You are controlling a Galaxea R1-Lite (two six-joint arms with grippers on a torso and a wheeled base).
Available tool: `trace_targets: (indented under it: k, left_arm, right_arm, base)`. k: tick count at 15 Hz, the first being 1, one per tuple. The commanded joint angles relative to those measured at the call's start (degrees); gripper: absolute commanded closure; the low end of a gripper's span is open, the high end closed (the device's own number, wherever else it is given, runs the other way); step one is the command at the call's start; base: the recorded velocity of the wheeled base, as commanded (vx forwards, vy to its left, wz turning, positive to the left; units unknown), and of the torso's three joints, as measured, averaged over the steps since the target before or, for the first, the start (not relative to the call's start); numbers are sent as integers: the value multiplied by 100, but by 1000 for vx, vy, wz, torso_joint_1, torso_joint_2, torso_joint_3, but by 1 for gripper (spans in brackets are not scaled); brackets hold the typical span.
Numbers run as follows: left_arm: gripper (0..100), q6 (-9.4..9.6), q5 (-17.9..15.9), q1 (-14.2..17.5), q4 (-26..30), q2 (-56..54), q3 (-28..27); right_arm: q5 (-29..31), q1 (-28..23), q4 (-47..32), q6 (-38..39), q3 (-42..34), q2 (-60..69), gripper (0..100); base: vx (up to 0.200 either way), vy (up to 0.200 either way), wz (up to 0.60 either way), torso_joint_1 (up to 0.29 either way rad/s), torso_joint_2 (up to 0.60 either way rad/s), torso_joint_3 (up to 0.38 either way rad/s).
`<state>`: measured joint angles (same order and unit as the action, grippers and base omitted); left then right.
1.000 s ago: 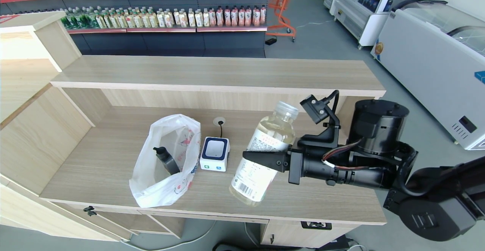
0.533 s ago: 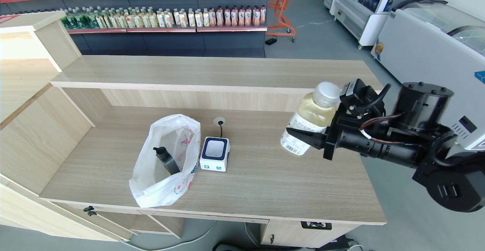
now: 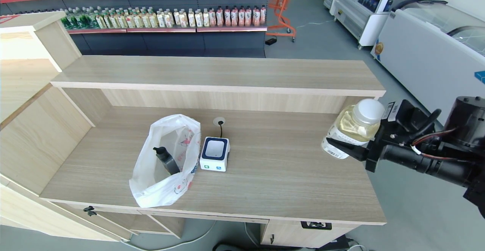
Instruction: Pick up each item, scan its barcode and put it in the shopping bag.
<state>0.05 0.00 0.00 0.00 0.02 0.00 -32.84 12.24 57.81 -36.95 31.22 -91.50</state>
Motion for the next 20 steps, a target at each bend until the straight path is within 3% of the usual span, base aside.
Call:
trace_targets:
  k: [1,3,9,15,20]
  left_arm:
    - [0,13,0,0,0,-2,0]
    - [0,13,-9,0,0,-2,0]
    - [0,4,-9,0,0,-2,0]
    - [0,-5,-9,0,0,-2,0]
    - [0,4,-9,0,0,-2,0]
  right_arm:
    - [6,-46,2,250,-204,511,100]
    - [15,-73,2,329,-415,730,100]
    - [190,-73,-33,548,-1057,1223,100]
    - [182,-55,-42,1630,-942,1047,100]
    - [164,-29,-24,1761,-890,783,100]
  base:
    - [0,0,0,0,0,0]
    - [0,0,0,0,0,0]
    - [0,200,0,6,4,3]
    - [0,200,0,2,2,3]
    - [0,200,0,1,1,3]
